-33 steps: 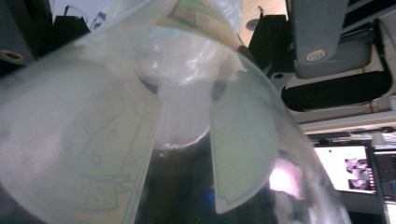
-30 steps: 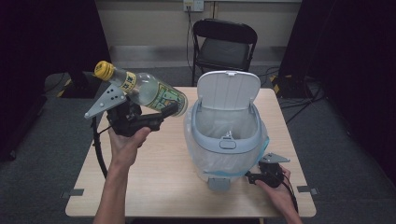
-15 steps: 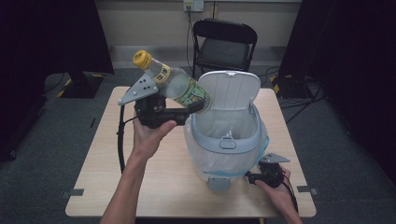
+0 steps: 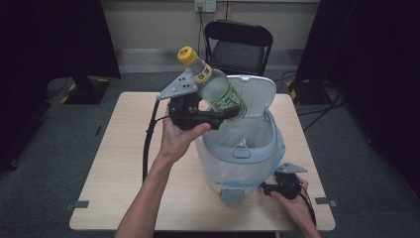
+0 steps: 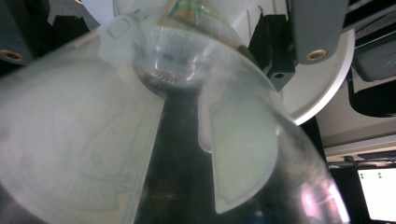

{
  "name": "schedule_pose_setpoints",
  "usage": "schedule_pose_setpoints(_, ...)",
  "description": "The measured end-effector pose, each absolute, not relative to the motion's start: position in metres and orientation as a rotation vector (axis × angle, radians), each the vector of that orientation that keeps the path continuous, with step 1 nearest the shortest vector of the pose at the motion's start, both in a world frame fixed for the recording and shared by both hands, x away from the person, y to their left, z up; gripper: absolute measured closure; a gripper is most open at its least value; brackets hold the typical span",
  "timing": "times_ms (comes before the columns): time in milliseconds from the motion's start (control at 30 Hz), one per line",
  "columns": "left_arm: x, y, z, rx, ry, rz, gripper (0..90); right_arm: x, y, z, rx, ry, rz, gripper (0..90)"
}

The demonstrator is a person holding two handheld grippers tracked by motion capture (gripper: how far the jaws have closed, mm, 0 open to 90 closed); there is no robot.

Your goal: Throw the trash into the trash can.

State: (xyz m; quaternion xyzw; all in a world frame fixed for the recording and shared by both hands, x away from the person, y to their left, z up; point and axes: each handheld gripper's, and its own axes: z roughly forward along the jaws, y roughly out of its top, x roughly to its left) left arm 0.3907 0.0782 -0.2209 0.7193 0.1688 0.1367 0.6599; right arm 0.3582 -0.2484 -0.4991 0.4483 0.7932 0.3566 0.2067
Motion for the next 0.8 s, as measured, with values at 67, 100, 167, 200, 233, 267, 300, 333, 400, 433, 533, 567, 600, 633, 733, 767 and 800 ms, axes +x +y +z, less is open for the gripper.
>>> schedule_pose_setpoints(67, 0.393, 0.074, -0.220, 1.646, 0.379, 0.308, 28.2, 0.358, -0.248, -0.499, 1.249, 2.209, 0.993, 23.6)
schedule_pose_setpoints(100, 0.393, 0.072, -0.219, 1.662, 0.376, 0.314, 28.2, 0.358, -0.248, -0.499, 1.249, 2.209, 0.993, 23.6)
schedule_pose_setpoints(167, 0.394, 0.069, -0.218, 1.671, 0.373, 0.303, 28.1, 0.358, -0.248, -0.499, 1.249, 2.209, 0.993, 23.6)
schedule_pose_setpoints(200, 0.394, 0.068, -0.218, 1.673, 0.368, 0.299, 28.1, 0.358, -0.248, -0.499, 1.249, 2.209, 0.993, 23.6)
schedule_pose_setpoints(233, 0.395, 0.066, -0.218, 1.683, 0.367, 0.294, 28.1, 0.358, -0.248, -0.499, 1.249, 2.209, 0.994, 23.6)
schedule_pose_setpoints(267, 0.395, 0.064, -0.218, 1.696, 0.366, 0.299, 28.1, 0.358, -0.248, -0.499, 1.249, 2.209, 0.994, 23.6)
schedule_pose_setpoints(300, 0.396, 0.063, -0.218, 1.700, 0.368, 0.298, 28.1, 0.358, -0.248, -0.499, 1.249, 2.209, 0.994, 23.6)
schedule_pose_setpoints(333, 0.397, 0.062, -0.219, 1.707, 0.366, 0.297, 28.0, 0.358, -0.248, -0.499, 1.249, 2.209, 0.993, 23.6)
schedule_pose_setpoints(400, 0.398, 0.060, -0.219, 1.712, 0.364, 0.287, 28.1, 0.358, -0.248, -0.499, 1.249, 2.209, 0.994, 23.6)
schedule_pose_setpoints(433, 0.398, 0.060, -0.219, 1.717, 0.366, 0.291, 28.0, 0.358, -0.248, -0.499, 1.249, 2.209, 0.993, 23.6)
schedule_pose_setpoints(533, 0.400, 0.057, -0.218, 1.740, 0.358, 0.301, 27.8, 0.358, -0.248, -0.499, 1.249, 2.209, 0.994, 23.6)
schedule_pose_setpoints(567, 0.400, 0.056, -0.217, 1.743, 0.359, 0.294, 27.3, 0.358, -0.248, -0.499, 1.249, 2.209, 0.994, 23.6)
schedule_pose_setpoints(600, 0.399, 0.055, -0.216, 1.740, 0.359, 0.293, 26.7, 0.358, -0.248, -0.499, 1.249, 2.209, 0.993, 23.6)
schedule_pose_setpoints(633, 0.399, 0.054, -0.216, 1.754, 0.353, 0.308, 26.5, 0.358, -0.248, -0.499, 1.249, 2.209, 0.993, 23.6)
schedule_pose_setpoints(733, 0.400, 0.050, -0.217, 1.758, 0.359, 0.300, 26.9, 0.358, -0.248, -0.499, 1.249, 2.209, 0.993, 23.6)
schedule_pose_setpoints(767, 0.401, 0.050, -0.218, 1.767, 0.354, 0.310, 26.9, 0.358, -0.248, -0.499, 1.249, 2.209, 0.993, 23.6)
schedule_pose_setpoints(800, 0.402, 0.050, -0.218, 1.761, 0.358, 0.298, 26.9, 0.358, -0.248, -0.499, 1.248, 2.209, 0.993, 23.6)
